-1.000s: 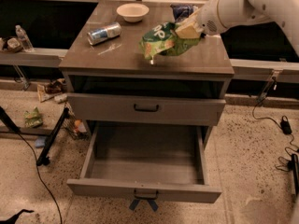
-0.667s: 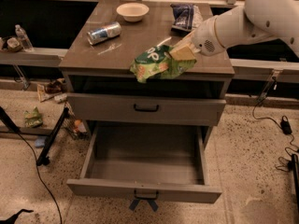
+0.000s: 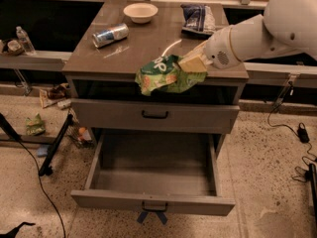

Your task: Place green rice chip bag into middle drawer

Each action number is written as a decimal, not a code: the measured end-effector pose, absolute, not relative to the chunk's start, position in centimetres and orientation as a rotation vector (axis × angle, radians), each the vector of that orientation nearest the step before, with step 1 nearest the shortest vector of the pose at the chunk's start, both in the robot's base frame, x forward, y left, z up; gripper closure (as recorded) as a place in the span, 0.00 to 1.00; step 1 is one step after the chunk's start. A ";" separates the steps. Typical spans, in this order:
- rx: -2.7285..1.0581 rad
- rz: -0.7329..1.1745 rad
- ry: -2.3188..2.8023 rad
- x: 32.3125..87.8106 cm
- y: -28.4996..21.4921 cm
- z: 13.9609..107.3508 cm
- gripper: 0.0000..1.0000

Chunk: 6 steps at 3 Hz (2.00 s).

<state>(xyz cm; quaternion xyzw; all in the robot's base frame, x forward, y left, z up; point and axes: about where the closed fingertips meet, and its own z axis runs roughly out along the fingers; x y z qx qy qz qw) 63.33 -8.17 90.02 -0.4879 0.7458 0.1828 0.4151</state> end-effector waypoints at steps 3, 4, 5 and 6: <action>-0.909 0.745 2.176 49.6 -5.0 79.8 1.00; -0.893 0.697 2.238 50.8 -4.5 74.2 1.00; -0.890 0.705 2.234 50.6 -4.6 74.7 1.00; -0.890 0.705 2.234 50.6 -4.6 74.7 1.00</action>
Offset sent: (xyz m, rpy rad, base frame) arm -0.1755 0.0368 -0.0942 0.2100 0.4401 -0.1895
